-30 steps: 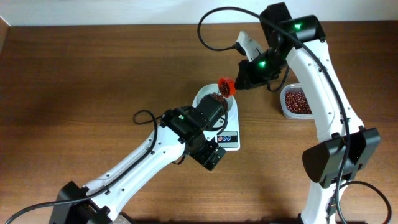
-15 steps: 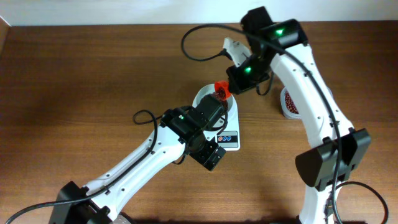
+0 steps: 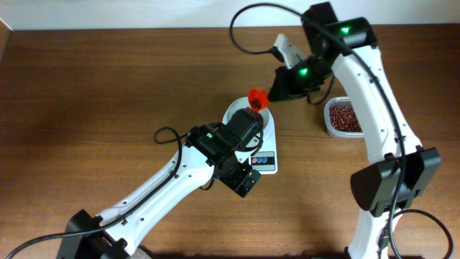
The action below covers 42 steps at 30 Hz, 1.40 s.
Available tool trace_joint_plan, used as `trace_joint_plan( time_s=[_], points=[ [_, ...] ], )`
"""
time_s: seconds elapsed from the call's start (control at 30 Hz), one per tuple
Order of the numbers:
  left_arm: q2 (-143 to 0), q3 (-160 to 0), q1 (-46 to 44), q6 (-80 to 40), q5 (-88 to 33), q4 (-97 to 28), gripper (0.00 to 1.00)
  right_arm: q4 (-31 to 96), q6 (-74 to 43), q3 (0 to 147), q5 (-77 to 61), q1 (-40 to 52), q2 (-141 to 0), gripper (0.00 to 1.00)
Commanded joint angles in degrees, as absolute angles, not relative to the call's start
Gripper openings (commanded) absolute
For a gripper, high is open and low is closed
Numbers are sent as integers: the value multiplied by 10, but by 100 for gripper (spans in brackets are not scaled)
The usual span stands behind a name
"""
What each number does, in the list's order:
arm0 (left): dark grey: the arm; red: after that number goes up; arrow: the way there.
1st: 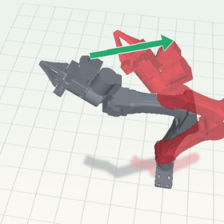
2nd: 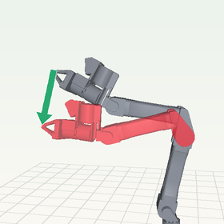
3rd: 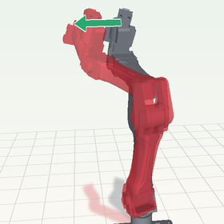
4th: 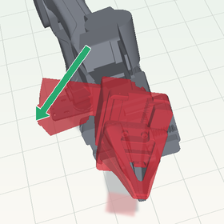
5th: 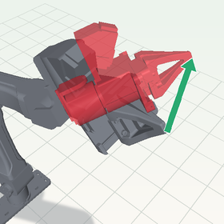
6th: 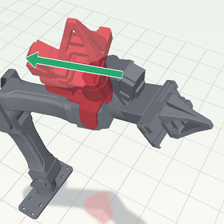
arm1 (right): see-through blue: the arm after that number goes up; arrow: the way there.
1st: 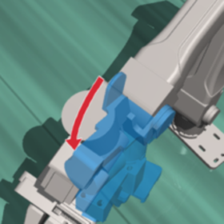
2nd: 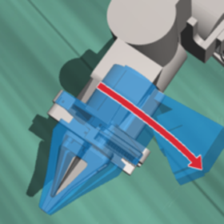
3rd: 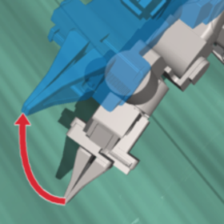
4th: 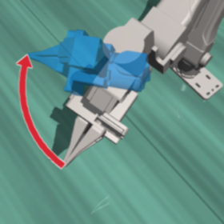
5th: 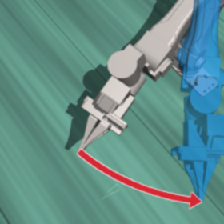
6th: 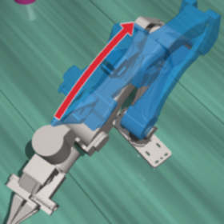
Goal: Scoop item into bowl and weigh 50g on scale
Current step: 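Tilt the scoop gradually with the right gripper, trickling beans into the bowl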
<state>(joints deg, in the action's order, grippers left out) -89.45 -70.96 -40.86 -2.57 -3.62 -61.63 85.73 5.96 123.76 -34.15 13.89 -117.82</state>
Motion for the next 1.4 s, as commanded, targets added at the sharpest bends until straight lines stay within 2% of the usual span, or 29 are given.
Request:
trace_joint_plan(
  time_s=[0.0,0.9,1.2,1.37],
  points=[
    [-880,-705,-408,-17,-32,-616,99,860,70,1249,-386,135,-1177,4],
    [-880,-705,-407,-17,-32,-616,99,846,87,1248,-383,135,-1178,4],
    [-880,-705,-407,-17,-32,-616,99,854,86,1248,-345,135,-1178,4],
    [-880,-705,-407,-17,-32,-616,99,866,70,1248,-343,157,-1178,4]
  ],
)
